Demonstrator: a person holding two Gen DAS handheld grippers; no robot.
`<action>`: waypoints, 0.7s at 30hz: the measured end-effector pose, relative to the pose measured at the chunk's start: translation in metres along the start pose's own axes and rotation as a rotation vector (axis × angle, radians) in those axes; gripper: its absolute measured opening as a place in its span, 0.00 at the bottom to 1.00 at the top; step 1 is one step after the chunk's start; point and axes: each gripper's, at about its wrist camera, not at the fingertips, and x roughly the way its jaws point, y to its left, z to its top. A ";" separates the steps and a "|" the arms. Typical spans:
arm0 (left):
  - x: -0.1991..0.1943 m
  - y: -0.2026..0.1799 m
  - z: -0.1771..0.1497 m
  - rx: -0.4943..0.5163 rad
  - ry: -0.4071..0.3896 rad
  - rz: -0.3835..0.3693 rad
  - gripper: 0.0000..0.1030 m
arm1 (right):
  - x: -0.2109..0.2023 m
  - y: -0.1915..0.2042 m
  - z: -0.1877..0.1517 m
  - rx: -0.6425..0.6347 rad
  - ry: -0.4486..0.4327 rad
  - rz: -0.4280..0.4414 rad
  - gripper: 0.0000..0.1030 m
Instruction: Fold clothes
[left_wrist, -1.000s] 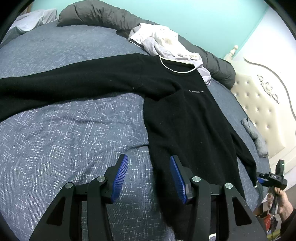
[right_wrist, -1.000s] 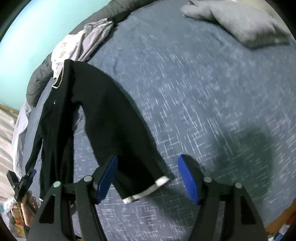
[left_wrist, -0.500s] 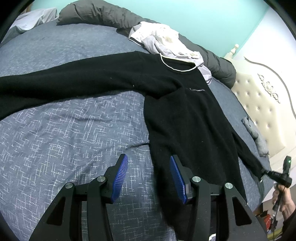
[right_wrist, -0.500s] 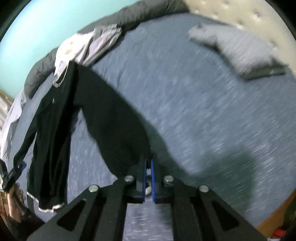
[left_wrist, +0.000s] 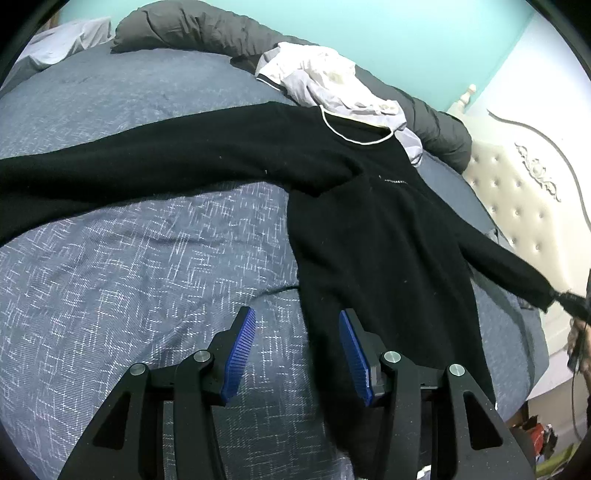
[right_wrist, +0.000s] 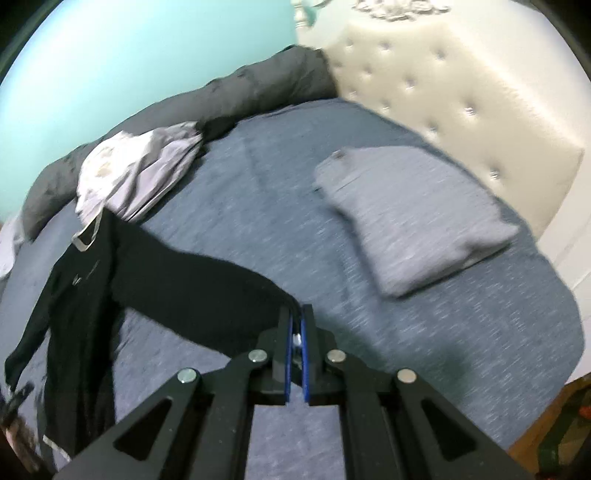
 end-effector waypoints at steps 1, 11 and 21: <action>0.000 0.000 0.000 0.002 0.001 0.001 0.50 | 0.002 -0.006 0.006 0.008 -0.005 -0.016 0.03; 0.003 0.002 -0.001 0.006 0.016 0.003 0.50 | 0.040 -0.035 0.039 0.047 -0.003 -0.166 0.03; 0.000 -0.001 0.000 0.013 0.019 -0.013 0.50 | 0.019 -0.017 0.023 0.080 -0.076 -0.131 0.14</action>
